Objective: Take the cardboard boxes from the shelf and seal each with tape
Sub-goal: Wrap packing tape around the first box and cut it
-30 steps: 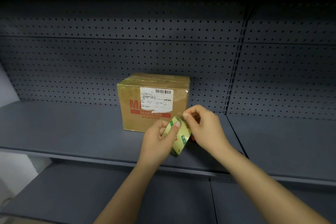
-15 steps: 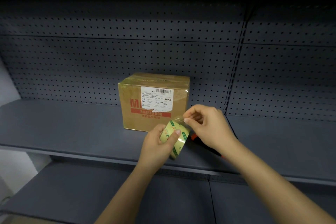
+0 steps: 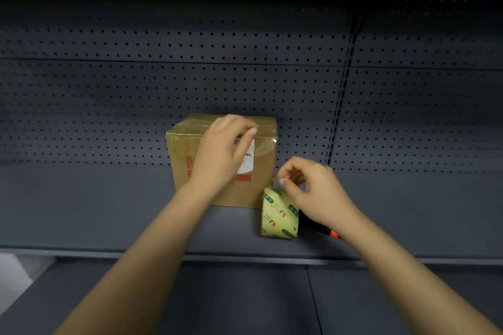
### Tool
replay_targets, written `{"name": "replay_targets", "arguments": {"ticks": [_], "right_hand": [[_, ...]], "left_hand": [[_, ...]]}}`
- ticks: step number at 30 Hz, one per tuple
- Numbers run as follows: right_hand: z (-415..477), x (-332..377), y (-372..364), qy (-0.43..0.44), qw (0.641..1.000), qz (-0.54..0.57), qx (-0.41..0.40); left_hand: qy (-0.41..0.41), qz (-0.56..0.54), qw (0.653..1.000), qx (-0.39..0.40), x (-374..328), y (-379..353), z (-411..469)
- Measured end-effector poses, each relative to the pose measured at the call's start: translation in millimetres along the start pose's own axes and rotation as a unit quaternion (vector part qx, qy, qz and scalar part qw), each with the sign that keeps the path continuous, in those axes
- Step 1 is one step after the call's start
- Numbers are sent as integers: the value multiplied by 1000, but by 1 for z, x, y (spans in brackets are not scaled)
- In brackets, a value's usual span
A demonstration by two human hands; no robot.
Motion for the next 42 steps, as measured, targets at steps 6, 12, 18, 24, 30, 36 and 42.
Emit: {"name": "replay_targets", "arguments": {"ticks": [6,12,18,24,30,36,42], "right_hand": [[0,-2,3,-24,1000,-10,-11],[1,-1,1,-32,999,-11,-26],[2,-1,1,-31,999,-26,-27],[4,-3,0,-29,999,-31,-29],[6,-4,-1,-33,998,-32,-30],[5,-2,0,-27,999,-26,-31],[6,-2,-2,-24,999,-24,-23]], "left_hand": [[-86,-55,990,96,13,-41,32],[-173,-67,983,-6,13,-33,21],[-269,-18,960,-75,6,-33,6],[-308,25,947,-88,2,-37,-2],[-290,60,955,-30,3,-45,5],[-195,44,980,-21,-2,-46,22],[-255,52,965,1,1,-52,15]]}}
Point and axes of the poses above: each hand's wrist, its own z-axis towards the middle knuckle, its own y-axis out of the back of the hand, x = y × z, the point moved 10 cm from there along z, towards the middle knuckle, and after that the axes turned 2 degrees about -x, right-handed, at the moved point
